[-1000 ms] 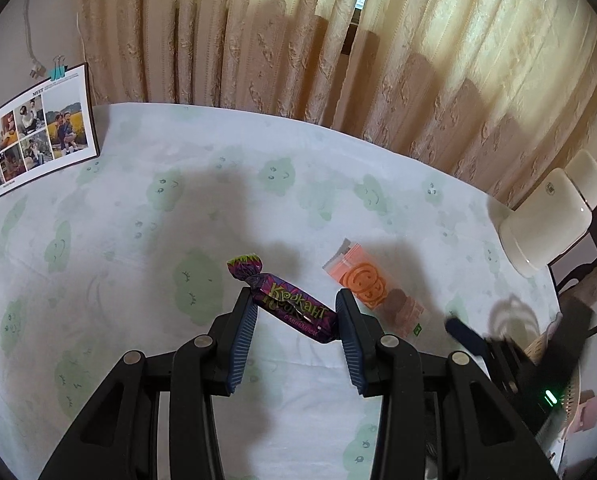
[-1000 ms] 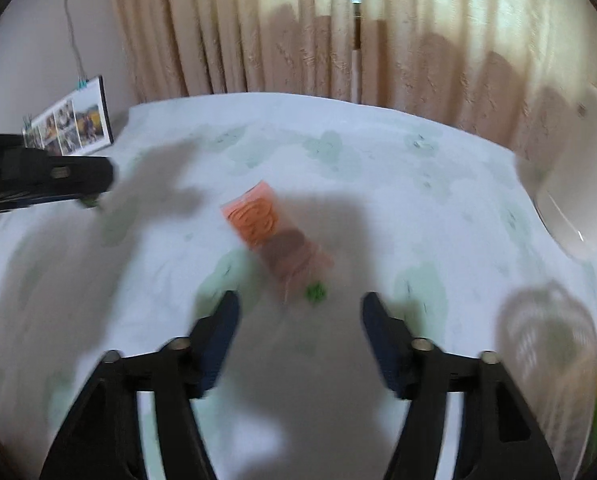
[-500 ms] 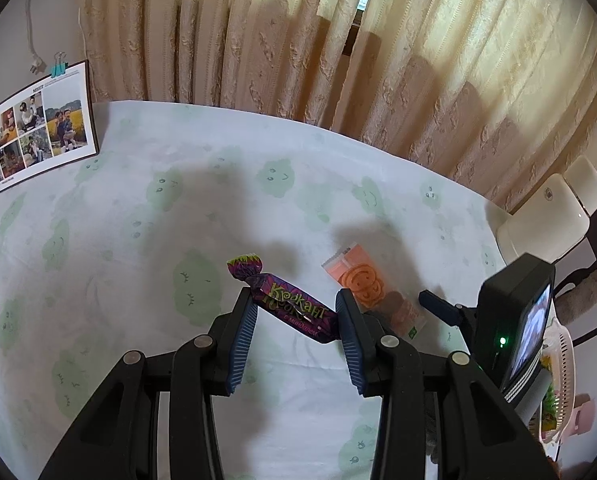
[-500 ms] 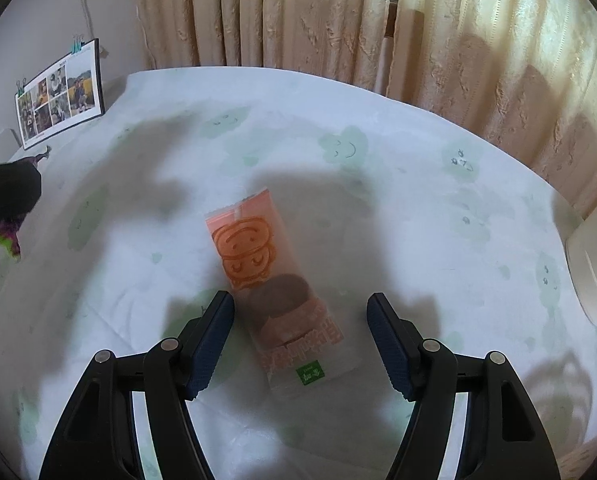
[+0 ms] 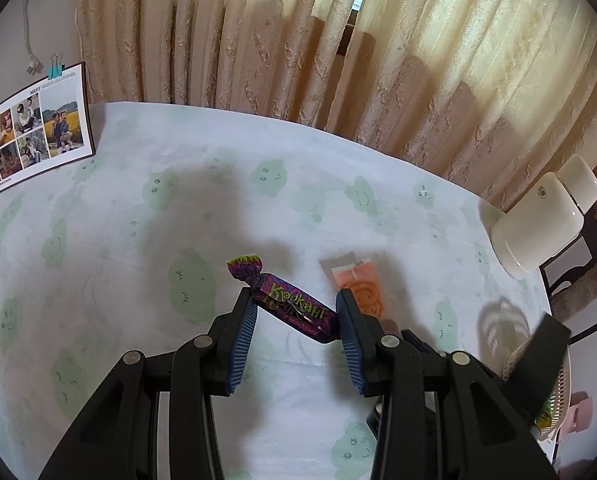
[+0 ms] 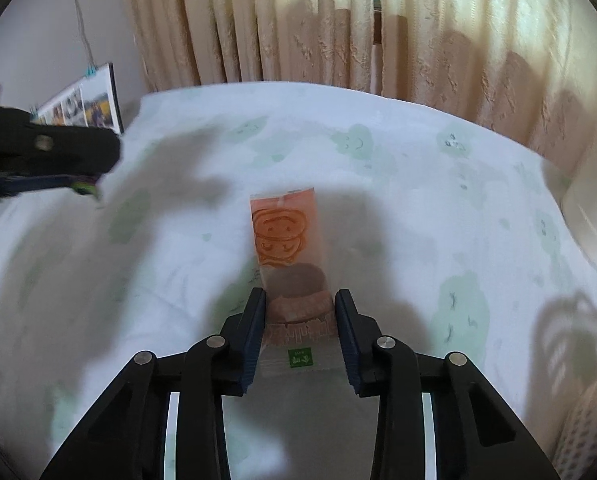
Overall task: Organize snacks
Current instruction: 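Carry the biscuit pack with the right gripper into the basket and release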
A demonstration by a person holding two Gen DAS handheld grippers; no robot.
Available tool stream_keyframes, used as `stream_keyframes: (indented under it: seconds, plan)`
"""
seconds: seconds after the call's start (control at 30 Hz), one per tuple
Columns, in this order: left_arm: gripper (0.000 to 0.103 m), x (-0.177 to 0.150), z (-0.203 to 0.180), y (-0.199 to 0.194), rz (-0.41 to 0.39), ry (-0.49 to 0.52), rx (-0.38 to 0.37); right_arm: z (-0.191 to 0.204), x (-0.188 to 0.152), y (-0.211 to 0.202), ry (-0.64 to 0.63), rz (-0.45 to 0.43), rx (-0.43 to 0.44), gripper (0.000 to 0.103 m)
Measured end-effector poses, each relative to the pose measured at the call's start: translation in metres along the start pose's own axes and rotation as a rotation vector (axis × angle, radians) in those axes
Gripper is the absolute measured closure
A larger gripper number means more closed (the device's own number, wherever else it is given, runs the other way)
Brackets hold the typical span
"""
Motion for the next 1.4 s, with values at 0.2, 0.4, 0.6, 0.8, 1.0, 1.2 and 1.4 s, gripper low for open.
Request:
stream_keyframes:
  seconds: [0.2, 0.4, 0.6, 0.8, 1.0, 1.2, 1.4]
  plan:
    - [0.065, 0.000, -0.005, -0.004, -0.008, 0.011, -0.009, -0.007, -0.004, -0.038, 0.083, -0.091, 0.022, 0.067]
    - [0.065, -0.001, -0.011, -0.010, -0.019, 0.024, -0.026, -0.018, -0.006, -0.075, 0.152, -0.170, -0.010, 0.067]
    - [0.065, -0.004, -0.020, -0.011, -0.015, 0.047, -0.035, -0.039, -0.017, -0.115, 0.233, -0.225, -0.072, 0.067]
    - [0.065, -0.007, -0.029, -0.013, -0.019, 0.070, -0.041, -0.066, -0.031, -0.160, 0.299, -0.280, -0.152, 0.067]
    - [0.065, -0.011, -0.038, -0.016, -0.019, 0.091, -0.055, -0.111, -0.056, -0.187, 0.403, -0.292, -0.255, 0.067]
    - [0.065, -0.016, -0.046, -0.017, -0.017, 0.113, -0.060, -0.156, -0.083, -0.198, 0.501, -0.271, -0.348, 0.066]
    - [0.065, -0.021, -0.054, -0.014, -0.006, 0.133, -0.062, -0.181, -0.099, -0.202, 0.560, -0.254, -0.393, 0.065]
Point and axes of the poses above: each gripper's, at about its wrist camera, not at the fingertips, and y roughly the way its jaws point, z to its left, x to its top, the point moved 1 cm from there along y, roughly the way its jaws point, and after that the axes turned 1 degree about y, right-handed, at the moved point
